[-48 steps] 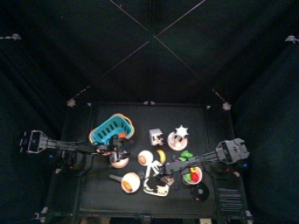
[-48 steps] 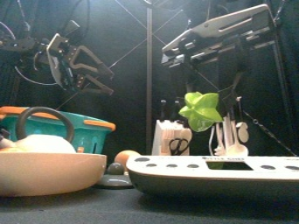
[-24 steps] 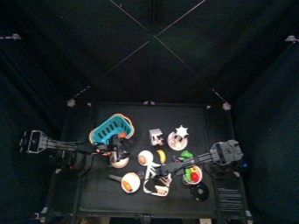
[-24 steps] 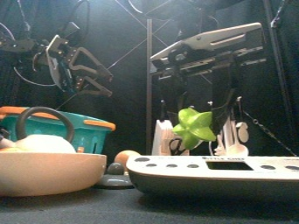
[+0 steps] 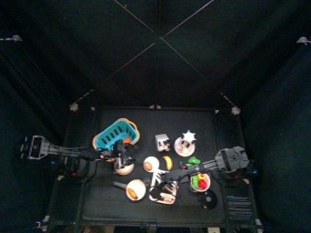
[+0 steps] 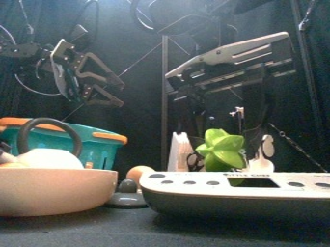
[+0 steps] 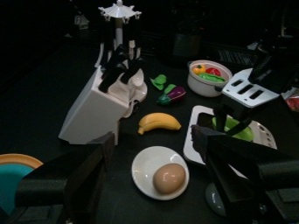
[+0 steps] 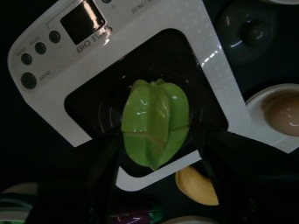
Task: Place starfruit onto stove
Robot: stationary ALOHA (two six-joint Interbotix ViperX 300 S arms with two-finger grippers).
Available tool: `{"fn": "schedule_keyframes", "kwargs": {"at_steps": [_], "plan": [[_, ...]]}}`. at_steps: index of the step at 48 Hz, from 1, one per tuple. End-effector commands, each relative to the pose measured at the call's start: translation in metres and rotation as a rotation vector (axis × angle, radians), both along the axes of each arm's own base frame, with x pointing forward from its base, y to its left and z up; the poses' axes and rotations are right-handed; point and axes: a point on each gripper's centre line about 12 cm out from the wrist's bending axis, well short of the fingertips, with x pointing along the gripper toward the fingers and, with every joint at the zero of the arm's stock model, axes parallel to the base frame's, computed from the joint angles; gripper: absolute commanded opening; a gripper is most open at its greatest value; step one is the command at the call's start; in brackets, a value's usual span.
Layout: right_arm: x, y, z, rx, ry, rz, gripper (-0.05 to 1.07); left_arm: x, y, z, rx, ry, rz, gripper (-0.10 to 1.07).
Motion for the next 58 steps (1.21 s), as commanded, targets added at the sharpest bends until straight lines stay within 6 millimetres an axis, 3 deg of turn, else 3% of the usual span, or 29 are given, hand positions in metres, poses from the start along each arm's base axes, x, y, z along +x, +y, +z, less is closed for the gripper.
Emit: {"fn": "schedule_keyframes", "kwargs": {"at_steps": [1,7,19,36,46,52,58], "plan": [[0.006,-0.001,0.018,0.016,-0.034,-0.019,0.98,0.002,0.001,0.005,0.002,-0.020,0.004,1.02],[0.008,0.000,0.017,0.026,-0.020,-0.035,1.04,0.002,0.001,0.005,0.002,-0.018,0.003,1.02],[0.003,-0.003,0.025,-0.020,0.005,-0.064,1.04,0.002,0.001,0.005,0.002,-0.017,0.002,1.02],[-0.007,-0.005,0.065,0.036,-0.114,-0.244,1.04,0.002,0.001,0.006,0.002,-0.018,0.004,1.02],[-0.019,-0.007,0.055,0.035,-0.096,-0.264,1.03,0.002,0.001,0.006,0.000,-0.018,0.004,1.02],[-0.026,-0.006,0.054,0.052,-0.093,-0.291,0.99,0.002,0.001,0.005,0.000,-0.017,0.004,1.02],[-0.035,-0.006,0.056,0.080,-0.089,-0.366,0.86,0.002,0.000,0.006,-0.004,-0.019,0.004,1.02]]}}
